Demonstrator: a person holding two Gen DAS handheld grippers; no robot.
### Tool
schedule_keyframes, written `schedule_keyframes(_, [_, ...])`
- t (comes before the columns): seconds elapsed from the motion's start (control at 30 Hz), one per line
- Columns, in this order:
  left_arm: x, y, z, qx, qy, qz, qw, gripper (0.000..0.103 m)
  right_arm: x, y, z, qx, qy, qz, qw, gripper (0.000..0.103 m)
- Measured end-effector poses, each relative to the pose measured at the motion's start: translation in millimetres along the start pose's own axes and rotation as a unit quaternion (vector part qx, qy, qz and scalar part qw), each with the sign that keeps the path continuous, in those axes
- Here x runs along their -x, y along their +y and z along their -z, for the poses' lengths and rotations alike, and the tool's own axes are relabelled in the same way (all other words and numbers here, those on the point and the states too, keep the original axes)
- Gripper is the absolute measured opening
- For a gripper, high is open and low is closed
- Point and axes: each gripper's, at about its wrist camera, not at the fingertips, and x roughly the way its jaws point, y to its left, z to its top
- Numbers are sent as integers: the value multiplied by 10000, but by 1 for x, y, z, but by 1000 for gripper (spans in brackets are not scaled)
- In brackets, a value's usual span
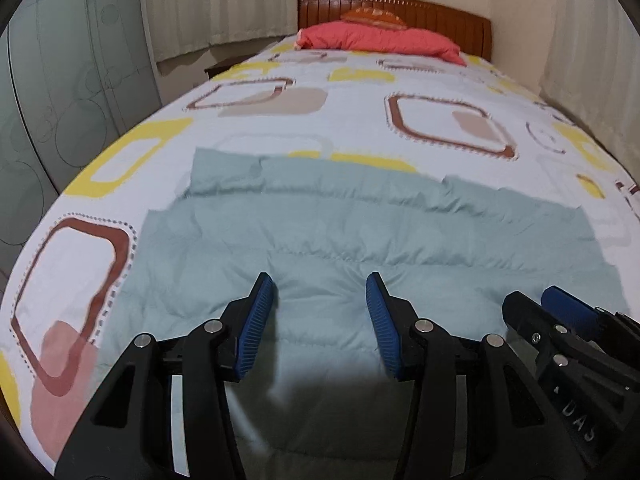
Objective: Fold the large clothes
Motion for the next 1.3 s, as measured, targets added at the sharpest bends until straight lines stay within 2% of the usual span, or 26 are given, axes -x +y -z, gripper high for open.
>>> schedule_keyframes(0.27, [-20,-3,14,-73,45,-81,9999,45,-32,6,16,361,137,324,9987,42])
schedule_keyframes(0.5, [-29,-7,17,-106,55,-131,9998,45,-40,4,21,351,29,351,9988,41])
schedule_keyframes(0.7, [-25,-4,17,-23,28,-44,10000,45,-36,2,24,319,-68,283,9991,41])
schedule_keyframes(0.93, [-4,16,20,272,-32,108,9996,45,-35,1,23,312,-125,246,9991,41])
schedule_keyframes(1.1, [15,55,19,758,-123,-51,9970,51,-35,1,24,299,-153,227,9992,41])
schedule_keyframes(1.17, [19,78,19,1074,-94,-93,9941,59,-34,2,24,297,-161,223,9992,41])
schedule_keyframes(1.23, [25,106,24,1556,-88,6,9878,65,-34,2,24,301,-171,221,9992,42])
schedule_keyframes(1.27, [27,117,28,1784,-77,83,9839,72,-34,2,24,301,-177,219,9992,42])
schedule_keyframes(1.3, [28,131,34,2122,-23,150,9771,75,-34,1,24,301,-182,216,9991,42])
